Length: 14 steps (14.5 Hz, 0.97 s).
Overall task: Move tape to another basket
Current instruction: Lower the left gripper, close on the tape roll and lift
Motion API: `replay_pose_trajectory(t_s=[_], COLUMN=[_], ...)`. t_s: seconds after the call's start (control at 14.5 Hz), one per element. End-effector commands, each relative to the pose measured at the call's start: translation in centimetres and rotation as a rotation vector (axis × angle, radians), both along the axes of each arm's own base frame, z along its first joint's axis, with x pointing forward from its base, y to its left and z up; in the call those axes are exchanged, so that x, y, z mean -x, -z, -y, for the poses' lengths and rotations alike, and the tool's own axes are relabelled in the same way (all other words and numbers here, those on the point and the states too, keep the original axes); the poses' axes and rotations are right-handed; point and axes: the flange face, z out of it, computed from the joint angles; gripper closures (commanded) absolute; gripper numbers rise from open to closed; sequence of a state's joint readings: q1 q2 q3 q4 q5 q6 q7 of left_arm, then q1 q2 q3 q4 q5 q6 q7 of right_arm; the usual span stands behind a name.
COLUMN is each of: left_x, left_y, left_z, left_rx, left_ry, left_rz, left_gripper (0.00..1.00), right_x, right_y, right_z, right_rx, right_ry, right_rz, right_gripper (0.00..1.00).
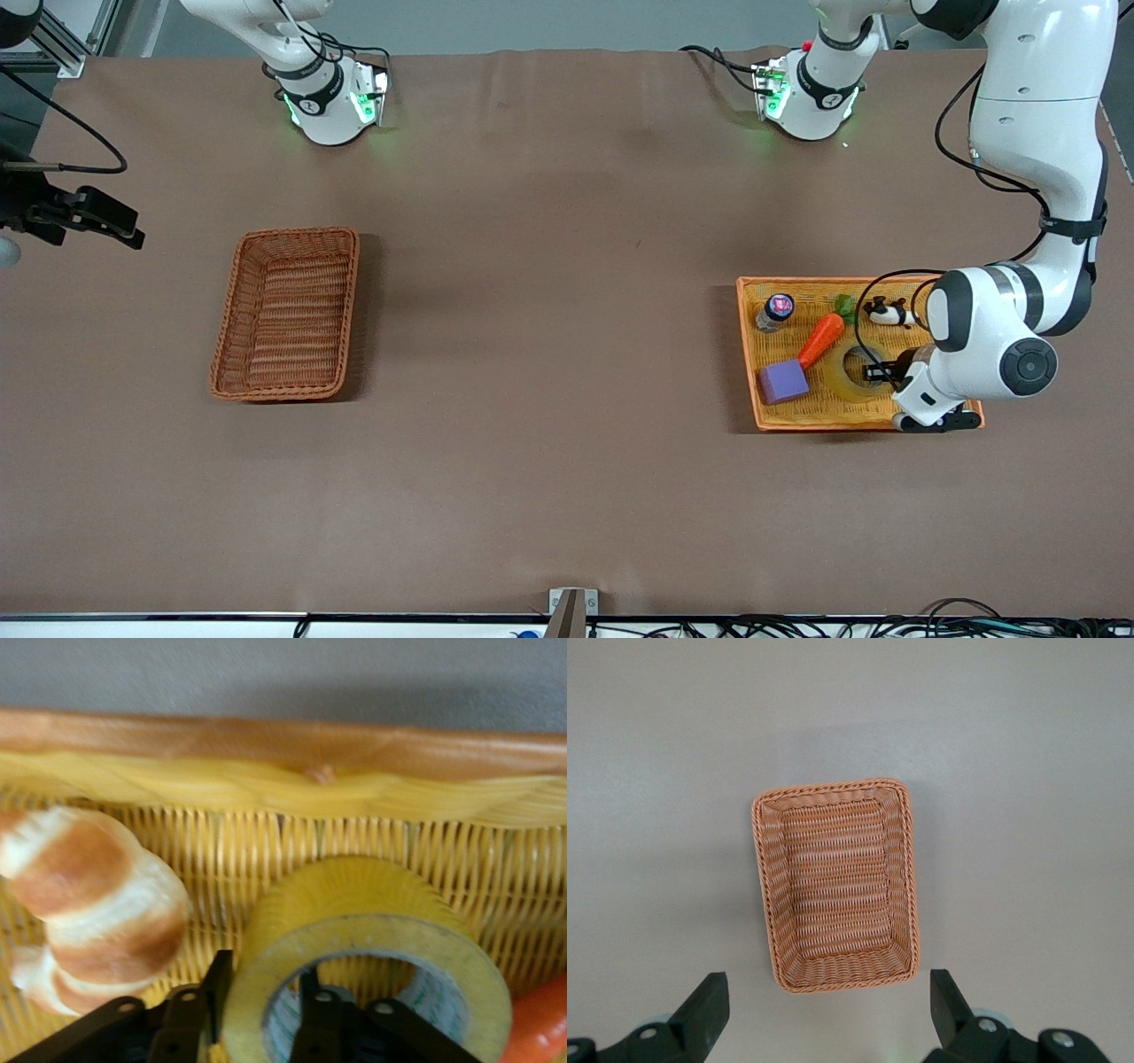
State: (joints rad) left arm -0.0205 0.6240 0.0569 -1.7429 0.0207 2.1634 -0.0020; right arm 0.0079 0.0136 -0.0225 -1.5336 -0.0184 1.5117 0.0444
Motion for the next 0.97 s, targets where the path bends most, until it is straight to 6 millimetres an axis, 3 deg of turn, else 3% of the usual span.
replay_pose_trajectory(t_s=[0.0, 0.28, 0.48, 0.69, 0.9], left_x=[-0.2, -1.0, -0.4, 0.2, 2.0], left_y=[-1.1, -6.5, -11.6, -14.3, -15.0], left_z=[-0.1, 1.6, 5.5, 13.2, 22.8], left_rx=[-0.029, -0.019, 0.014, 0.051, 0.111], left_ry=[0.024, 0.046, 0.09, 0.072, 0.097], left_rz=[0.029, 0.089, 0.094, 0.114, 0.113], left_gripper=[0.99, 0.99, 1.0, 1.0, 1.0], right_x=[0.0, -0.1, 0.0, -0.1, -0.1], right_y=[-0.2, -0.1, -0.1, 0.0, 0.2], right_z=[0.1, 0.1, 0.1, 0.1, 0.0], right_rx=[-0.002, -0.002, -0.002, -0.002, -0.002], right_ry=[-0.008, -0.008, -0.008, -0.008, -0.01], right_rz=[-0.003, -0.005, -0.006, -0.006, -0.011], right_gripper=[0.0, 0.0, 0.0, 0.0, 0.0])
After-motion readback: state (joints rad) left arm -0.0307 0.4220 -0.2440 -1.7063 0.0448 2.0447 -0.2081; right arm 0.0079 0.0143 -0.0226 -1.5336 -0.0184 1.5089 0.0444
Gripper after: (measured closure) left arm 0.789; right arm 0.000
